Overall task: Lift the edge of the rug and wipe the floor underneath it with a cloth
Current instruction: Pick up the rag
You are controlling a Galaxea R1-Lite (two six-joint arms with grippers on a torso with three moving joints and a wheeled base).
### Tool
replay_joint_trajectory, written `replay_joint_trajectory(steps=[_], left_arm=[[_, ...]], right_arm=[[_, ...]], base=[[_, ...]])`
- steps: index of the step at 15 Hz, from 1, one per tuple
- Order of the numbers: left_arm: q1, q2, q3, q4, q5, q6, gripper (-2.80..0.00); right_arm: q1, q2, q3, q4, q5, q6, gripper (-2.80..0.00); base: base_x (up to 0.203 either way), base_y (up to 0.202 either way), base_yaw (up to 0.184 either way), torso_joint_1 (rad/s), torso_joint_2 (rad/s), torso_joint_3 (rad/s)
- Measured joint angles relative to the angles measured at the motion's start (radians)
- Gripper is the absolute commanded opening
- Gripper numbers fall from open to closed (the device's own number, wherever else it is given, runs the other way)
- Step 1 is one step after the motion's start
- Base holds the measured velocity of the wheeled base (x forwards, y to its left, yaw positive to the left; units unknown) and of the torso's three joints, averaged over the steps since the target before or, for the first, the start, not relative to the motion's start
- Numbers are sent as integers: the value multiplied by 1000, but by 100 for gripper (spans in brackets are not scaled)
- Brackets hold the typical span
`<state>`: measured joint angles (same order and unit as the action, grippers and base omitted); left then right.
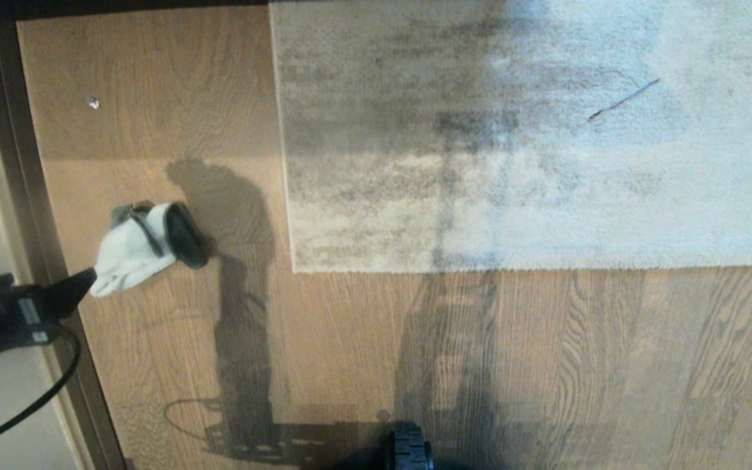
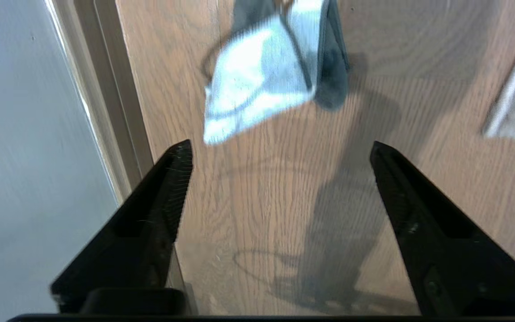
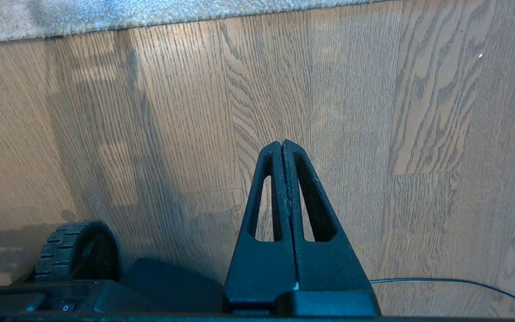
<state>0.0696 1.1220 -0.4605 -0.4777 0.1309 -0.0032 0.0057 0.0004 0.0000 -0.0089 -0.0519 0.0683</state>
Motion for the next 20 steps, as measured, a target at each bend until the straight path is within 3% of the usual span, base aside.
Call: replay_joint_trajectory(steps=[6, 9, 20], left_arm=[[18, 153, -40, -233, -3, 2, 0], [37, 195, -62, -238, -36, 1, 0], [41, 317, -158, -242, -41, 5, 0]], right_arm=[[0, 0, 0, 0, 0, 0, -280], [0, 0, 0, 0, 0, 0, -280], [0, 0, 0, 0, 0, 0, -280]], base=[[0, 0, 0, 0, 0, 0], [0, 0, 0, 0, 0, 0], [0, 0, 0, 0, 0, 0]])
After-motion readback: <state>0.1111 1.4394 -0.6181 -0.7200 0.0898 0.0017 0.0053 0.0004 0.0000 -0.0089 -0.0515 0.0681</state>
